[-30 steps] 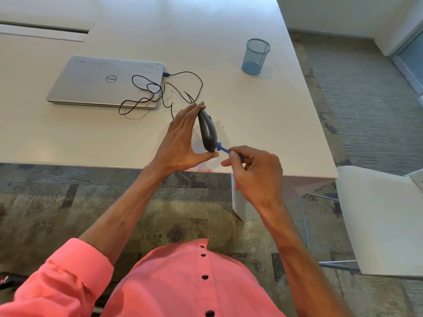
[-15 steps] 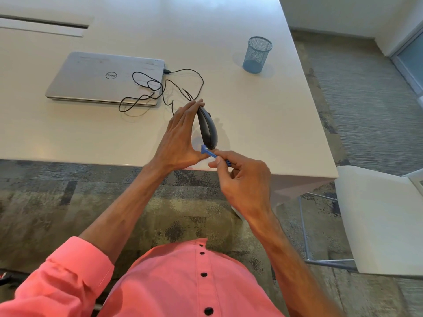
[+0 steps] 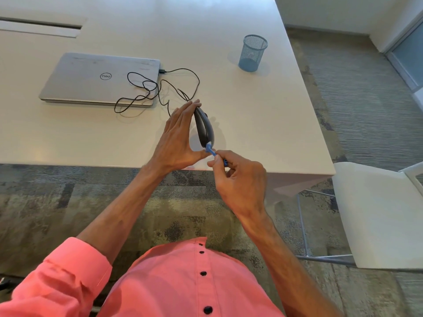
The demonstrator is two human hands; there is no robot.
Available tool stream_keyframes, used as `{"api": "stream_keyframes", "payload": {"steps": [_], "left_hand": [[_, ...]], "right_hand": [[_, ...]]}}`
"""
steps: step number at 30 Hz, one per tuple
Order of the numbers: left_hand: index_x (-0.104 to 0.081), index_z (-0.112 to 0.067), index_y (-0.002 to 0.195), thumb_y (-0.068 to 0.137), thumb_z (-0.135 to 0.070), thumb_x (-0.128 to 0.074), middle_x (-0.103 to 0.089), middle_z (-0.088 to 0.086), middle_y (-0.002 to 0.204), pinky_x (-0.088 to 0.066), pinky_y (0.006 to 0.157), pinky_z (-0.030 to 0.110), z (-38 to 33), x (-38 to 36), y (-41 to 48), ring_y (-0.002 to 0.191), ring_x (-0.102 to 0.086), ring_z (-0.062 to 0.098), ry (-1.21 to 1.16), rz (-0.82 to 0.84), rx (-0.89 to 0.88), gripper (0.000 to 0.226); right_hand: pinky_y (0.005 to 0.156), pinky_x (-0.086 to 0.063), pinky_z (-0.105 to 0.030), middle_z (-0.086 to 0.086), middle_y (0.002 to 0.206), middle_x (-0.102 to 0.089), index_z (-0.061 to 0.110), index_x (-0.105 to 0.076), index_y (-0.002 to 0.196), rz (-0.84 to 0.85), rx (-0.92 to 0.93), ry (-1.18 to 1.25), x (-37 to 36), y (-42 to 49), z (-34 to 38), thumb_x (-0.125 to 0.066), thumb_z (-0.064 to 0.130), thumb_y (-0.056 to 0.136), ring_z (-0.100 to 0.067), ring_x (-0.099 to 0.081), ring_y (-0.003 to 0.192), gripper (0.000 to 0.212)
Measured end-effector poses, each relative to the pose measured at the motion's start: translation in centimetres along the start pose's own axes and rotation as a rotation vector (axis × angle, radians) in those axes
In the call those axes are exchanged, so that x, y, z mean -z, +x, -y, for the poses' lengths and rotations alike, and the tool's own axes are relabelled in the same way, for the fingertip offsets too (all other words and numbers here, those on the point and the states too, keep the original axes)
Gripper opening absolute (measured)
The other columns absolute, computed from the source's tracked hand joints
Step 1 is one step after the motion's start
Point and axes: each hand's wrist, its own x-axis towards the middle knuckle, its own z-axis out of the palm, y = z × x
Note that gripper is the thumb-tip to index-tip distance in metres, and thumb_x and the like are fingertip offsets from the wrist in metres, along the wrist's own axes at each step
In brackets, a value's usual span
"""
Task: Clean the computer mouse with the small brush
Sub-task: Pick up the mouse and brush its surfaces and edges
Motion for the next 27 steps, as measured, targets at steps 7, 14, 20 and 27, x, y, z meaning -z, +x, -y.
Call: {"api": "stream_keyframes", "payload": {"steps": [7, 14, 20, 27], "left_hand": [[-0.032, -0.011, 0.175, 0.073, -0.052, -0.083, -0.034, 0.0, 0.183, -0.027, 0.139, 0.057, -0.3, 0.2, -0.1, 0.173, -0.03, 0.023, -0.005, 0.013, 0.005, 0.122], [-0.029, -0.009, 0.176, 0.083, -0.072, -0.089, -0.032, 0.002, 0.185, -0.023, 0.142, 0.055, 0.3, -0.1, 0.0, 0.174, -0.028, 0.022, 0.037, 0.0, -0.01, 0.128], [-0.03, -0.009, 0.175, 0.082, -0.066, -0.094, -0.033, 0.0, 0.184, -0.023, 0.141, 0.055, 0.0, -0.3, 0.3, 0.173, -0.029, 0.023, 0.029, -0.016, -0.005, 0.127], [-0.031, -0.008, 0.175, 0.083, -0.076, -0.086, -0.035, 0.003, 0.183, -0.024, 0.141, 0.057, 0.0, -0.5, 0.2, 0.173, -0.03, 0.024, 0.034, -0.018, -0.01, 0.126]], "right_hand": [[0.052, -0.046, -0.027, 0.013, 0.066, -0.075, 0.037, -0.084, 0.113, 0.064, 0.058, 0.016, -0.1, 0.0, -0.1, -0.062, 0.04, 0.103, -0.002, -0.05, 0.046, 0.024], [0.053, -0.056, -0.034, 0.017, 0.07, -0.077, 0.033, -0.085, 0.108, -0.057, 0.046, 0.015, 0.9, 0.6, -0.9, -0.061, 0.044, 0.101, -0.002, -0.059, 0.046, 0.027], [0.05, -0.057, -0.035, 0.012, 0.07, -0.078, 0.028, -0.085, 0.102, -0.125, 0.038, -0.153, 0.6, 0.0, -1.6, -0.068, 0.032, 0.099, -0.013, -0.068, 0.051, 0.018], [0.052, -0.058, -0.038, 0.018, 0.087, -0.083, 0.032, -0.084, 0.111, -0.116, -0.052, -0.048, 0.6, 0.2, -2.1, -0.063, 0.039, 0.104, -0.008, -0.065, 0.049, 0.023]]}}
